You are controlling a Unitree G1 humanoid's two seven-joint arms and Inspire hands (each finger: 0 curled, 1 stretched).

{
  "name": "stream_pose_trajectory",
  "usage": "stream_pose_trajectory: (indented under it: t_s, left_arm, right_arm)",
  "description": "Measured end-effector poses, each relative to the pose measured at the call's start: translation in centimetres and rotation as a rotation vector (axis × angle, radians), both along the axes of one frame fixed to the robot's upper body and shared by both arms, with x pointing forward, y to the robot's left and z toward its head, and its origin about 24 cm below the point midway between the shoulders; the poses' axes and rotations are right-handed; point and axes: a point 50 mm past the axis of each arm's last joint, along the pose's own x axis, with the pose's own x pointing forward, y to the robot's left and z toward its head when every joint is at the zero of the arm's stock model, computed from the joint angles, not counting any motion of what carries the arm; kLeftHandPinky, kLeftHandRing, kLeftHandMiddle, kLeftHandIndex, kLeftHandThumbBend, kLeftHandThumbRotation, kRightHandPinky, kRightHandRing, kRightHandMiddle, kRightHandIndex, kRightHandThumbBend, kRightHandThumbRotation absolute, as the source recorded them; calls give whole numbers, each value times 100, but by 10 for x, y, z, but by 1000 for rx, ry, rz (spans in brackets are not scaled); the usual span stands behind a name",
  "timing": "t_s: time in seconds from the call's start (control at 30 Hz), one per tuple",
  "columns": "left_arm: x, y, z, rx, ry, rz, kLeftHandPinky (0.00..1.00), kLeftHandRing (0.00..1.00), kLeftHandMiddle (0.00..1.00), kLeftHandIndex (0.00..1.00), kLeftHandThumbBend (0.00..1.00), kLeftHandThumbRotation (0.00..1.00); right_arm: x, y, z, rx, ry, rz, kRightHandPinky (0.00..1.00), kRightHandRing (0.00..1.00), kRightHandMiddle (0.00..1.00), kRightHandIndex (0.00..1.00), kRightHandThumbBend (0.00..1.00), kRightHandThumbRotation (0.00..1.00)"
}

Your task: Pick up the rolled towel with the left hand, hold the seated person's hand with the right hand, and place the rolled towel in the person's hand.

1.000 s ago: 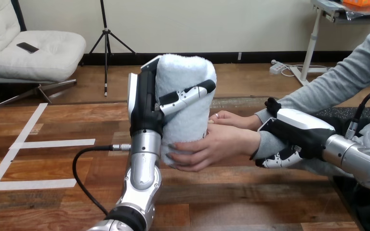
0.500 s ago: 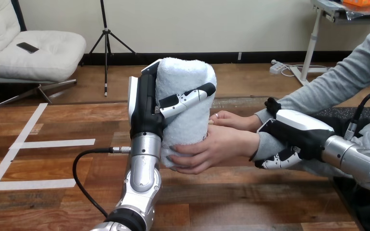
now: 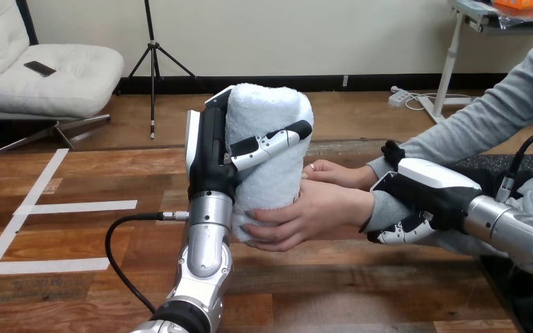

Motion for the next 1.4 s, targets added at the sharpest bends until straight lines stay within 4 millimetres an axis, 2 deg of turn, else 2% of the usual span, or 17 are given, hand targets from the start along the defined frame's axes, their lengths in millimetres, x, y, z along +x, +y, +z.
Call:
stream_pose_trajectory:
  t_s: [0.77, 0.87, 0.97, 1.0, 1.13, 1.27, 1.3, 1.4]
  left_arm:
    - [0, 1, 0, -20, 6, -13, 30, 35, 40, 42, 60, 0]
    - [1, 2, 0, -34, 9, -26, 31, 37, 43, 44, 62, 0]
    - [1, 3, -1, -50, 16, -42, 36, 43, 49, 49, 67, 10]
    - [1, 3, -1, -54, 19, -47, 39, 49, 54, 54, 74, 22]
    - [2, 2, -2, -54, 34, -67, 47, 56, 62, 63, 84, 40]
    - [2, 2, -3, -53, 43, -92, 56, 63, 69, 71, 93, 54]
    - [2, 2, -3, -54, 44, -98, 62, 67, 71, 75, 96, 60]
    - [2, 2, -4, -55, 47, -112, 68, 71, 75, 78, 98, 67]
  right_arm:
    - [0, 0, 0, -1, 1, -1, 27, 31, 38, 40, 37, 11]
    - [0, 0, 0, -1, 1, -1, 26, 31, 37, 40, 37, 11]
    - [0, 0, 0, -1, 2, -1, 26, 31, 37, 39, 38, 11]
    - [0, 0, 0, -1, 2, -1, 26, 30, 37, 39, 38, 11]
    - [0, 0, -1, -4, 8, -3, 26, 30, 37, 39, 38, 11]
    - [0, -1, -1, -5, 12, -7, 25, 30, 37, 39, 38, 11]
    - [-1, -1, -2, -5, 13, -8, 26, 30, 37, 39, 38, 11]
    - [-1, -1, -2, -6, 15, -9, 26, 30, 37, 39, 37, 12]
